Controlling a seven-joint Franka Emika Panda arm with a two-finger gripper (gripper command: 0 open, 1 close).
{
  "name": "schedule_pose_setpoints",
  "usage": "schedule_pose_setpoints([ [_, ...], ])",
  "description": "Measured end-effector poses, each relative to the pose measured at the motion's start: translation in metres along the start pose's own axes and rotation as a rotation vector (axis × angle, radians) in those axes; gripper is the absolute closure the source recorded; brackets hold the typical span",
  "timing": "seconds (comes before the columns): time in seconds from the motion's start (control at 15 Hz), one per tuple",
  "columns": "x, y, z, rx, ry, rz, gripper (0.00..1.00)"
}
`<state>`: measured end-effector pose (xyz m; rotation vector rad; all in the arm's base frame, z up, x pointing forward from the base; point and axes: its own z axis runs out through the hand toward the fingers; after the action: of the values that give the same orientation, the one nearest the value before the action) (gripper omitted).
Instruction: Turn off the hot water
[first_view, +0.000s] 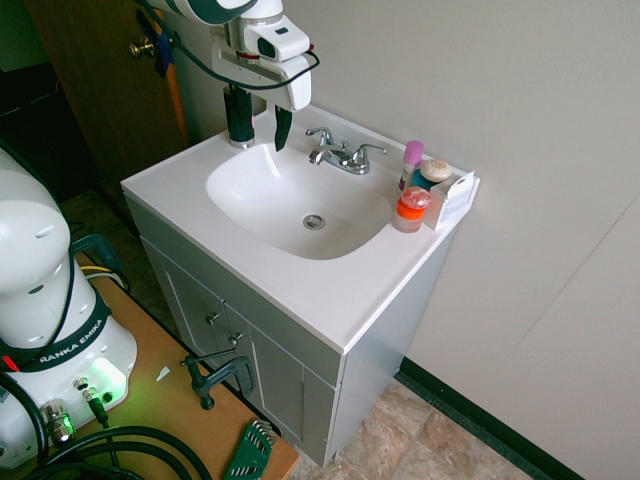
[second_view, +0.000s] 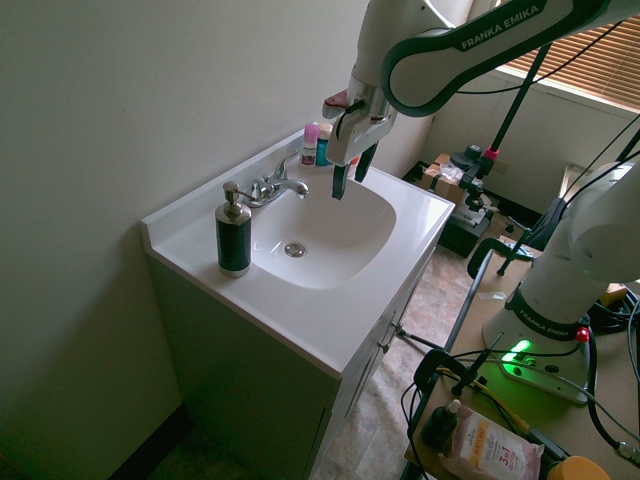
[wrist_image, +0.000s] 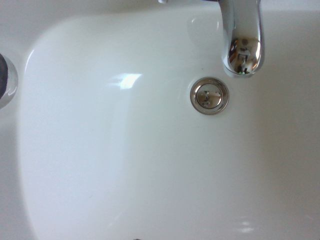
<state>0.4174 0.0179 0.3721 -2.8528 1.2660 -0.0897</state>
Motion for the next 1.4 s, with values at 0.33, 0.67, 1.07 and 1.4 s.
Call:
schedule_pose_setpoints([
  [0.33,0.008,-0.002,0.005,-0.038,0.072,-0.007,0.00],
  [0.67,0.038,-0.046,0.036,-0.074,0.228,-0.011,0.00],
  [1.07,0.065,-0.104,0.046,-0.064,0.281,-0.021,0.00],
  [1.4,0.084,-0.111,0.060,-0.091,0.302,-0.024,0.00],
])
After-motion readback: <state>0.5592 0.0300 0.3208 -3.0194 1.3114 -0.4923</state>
